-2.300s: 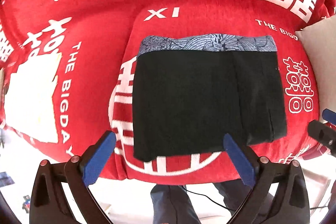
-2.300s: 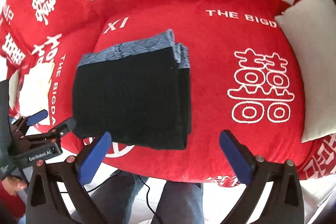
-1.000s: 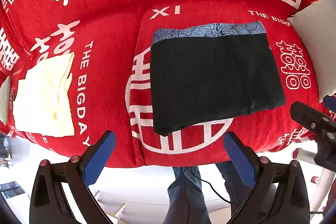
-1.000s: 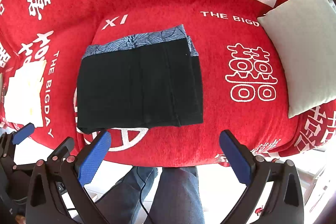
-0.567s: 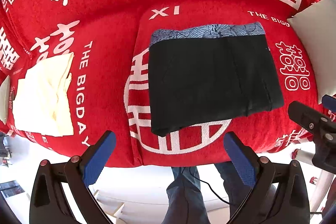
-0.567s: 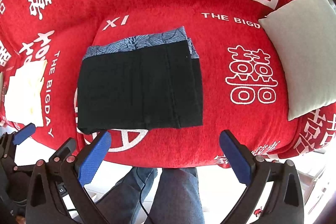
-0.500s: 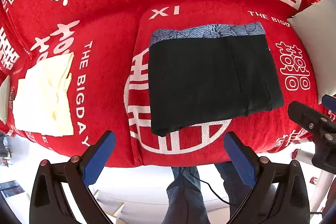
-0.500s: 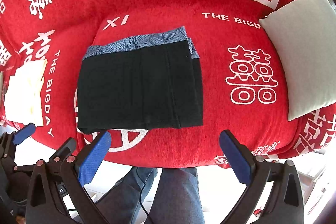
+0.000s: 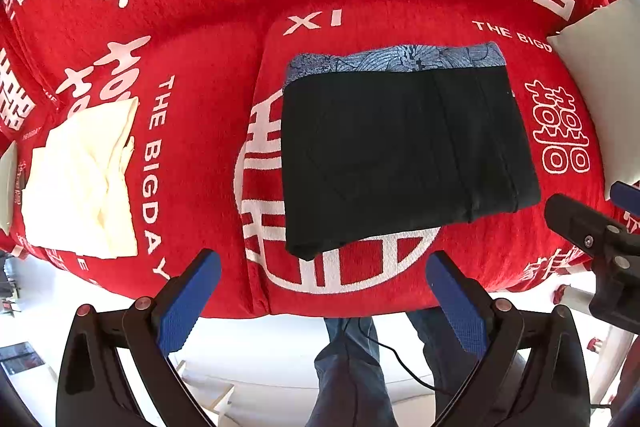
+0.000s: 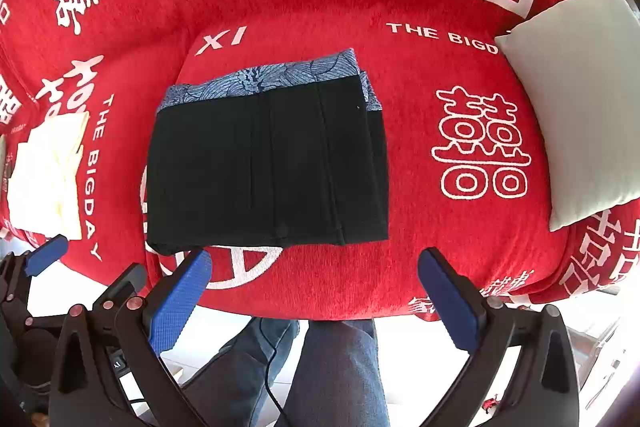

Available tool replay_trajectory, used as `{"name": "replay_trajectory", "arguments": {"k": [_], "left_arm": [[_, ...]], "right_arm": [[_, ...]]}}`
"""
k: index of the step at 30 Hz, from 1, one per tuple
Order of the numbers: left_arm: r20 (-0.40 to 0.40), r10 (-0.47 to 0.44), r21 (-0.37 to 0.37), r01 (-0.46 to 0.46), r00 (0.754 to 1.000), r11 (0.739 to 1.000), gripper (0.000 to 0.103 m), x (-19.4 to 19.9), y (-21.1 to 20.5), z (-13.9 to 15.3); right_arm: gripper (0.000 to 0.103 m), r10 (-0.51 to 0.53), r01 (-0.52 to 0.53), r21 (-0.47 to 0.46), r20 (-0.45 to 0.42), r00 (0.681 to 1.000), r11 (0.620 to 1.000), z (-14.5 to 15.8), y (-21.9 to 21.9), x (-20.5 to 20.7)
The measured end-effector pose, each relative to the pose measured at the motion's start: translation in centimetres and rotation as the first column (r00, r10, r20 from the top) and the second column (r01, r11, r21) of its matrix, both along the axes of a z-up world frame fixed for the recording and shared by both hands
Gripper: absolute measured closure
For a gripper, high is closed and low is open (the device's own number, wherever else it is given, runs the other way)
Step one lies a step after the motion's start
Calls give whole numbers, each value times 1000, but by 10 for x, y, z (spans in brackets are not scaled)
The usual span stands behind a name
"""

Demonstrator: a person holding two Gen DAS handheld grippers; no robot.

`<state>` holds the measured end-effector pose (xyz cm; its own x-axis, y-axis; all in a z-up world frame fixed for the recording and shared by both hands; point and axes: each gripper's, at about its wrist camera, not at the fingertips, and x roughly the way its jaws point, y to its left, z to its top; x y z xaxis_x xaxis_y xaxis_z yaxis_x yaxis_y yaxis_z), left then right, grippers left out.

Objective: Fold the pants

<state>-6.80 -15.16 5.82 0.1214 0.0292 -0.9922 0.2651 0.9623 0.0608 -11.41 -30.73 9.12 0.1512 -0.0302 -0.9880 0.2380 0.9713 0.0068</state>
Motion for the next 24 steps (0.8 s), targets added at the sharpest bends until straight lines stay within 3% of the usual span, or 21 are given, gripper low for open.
{"name": "replay_trajectory", "arguments": {"k": [24], "left_arm": [[3,4,-11,-4,1000,1000,0,-1,-4,-2]], "right_arm": [[0,24,-24,-10,-6,1000,1000,-3,3,6]]}}
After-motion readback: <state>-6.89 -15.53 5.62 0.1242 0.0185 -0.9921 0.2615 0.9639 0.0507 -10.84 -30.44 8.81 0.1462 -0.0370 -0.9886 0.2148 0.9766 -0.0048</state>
